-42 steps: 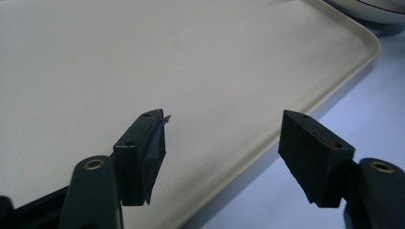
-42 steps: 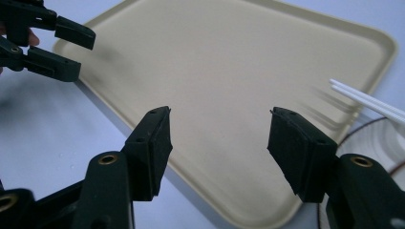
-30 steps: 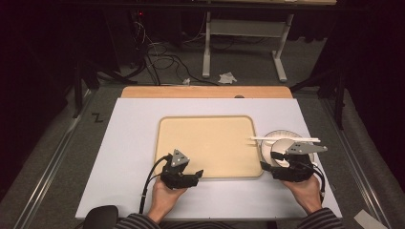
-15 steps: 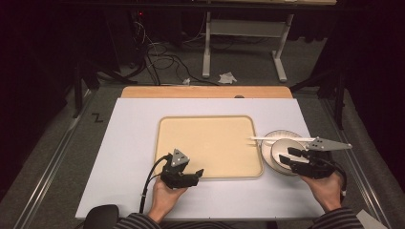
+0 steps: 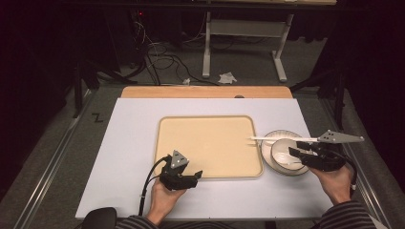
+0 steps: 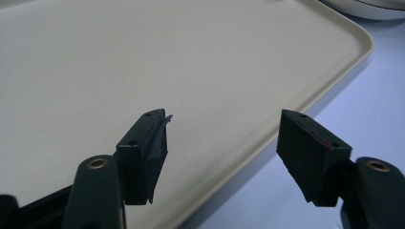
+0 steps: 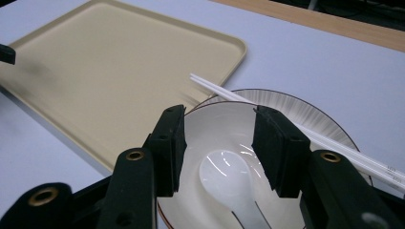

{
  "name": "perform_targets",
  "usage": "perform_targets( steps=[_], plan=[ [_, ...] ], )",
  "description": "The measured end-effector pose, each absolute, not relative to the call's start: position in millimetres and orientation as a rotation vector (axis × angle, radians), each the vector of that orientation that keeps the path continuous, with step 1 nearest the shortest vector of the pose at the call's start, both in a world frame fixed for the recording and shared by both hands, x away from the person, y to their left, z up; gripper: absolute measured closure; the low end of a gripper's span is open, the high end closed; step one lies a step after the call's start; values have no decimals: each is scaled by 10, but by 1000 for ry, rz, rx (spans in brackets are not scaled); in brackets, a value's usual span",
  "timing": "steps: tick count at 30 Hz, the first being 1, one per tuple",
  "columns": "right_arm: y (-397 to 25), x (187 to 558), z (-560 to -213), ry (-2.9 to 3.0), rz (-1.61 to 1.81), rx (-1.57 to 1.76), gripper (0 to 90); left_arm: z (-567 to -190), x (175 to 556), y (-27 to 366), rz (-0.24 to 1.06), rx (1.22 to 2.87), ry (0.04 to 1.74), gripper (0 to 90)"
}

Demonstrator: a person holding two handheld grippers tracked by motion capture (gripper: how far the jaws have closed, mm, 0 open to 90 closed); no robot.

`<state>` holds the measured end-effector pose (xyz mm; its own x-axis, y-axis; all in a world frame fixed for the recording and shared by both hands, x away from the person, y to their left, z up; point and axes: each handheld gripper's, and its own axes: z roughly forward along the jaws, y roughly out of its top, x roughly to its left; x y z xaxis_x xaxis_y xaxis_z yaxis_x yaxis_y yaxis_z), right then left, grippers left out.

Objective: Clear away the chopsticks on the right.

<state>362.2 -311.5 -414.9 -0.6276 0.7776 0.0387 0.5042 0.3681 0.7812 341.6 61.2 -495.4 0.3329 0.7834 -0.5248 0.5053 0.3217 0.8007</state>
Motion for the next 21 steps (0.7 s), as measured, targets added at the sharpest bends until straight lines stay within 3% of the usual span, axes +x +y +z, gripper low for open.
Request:
perform_targets(
  steps=[10, 21],
  plan=[
    [-3289, 3701, -4080, 2262, 1119, 1145, 539, -4951, 3384, 611, 287, 1340, 1315, 360],
    [-3430, 3883, -4029, 2244, 1137, 1162, 601, -4929, 3319, 664, 284, 1339, 1319, 348]
  ],
)
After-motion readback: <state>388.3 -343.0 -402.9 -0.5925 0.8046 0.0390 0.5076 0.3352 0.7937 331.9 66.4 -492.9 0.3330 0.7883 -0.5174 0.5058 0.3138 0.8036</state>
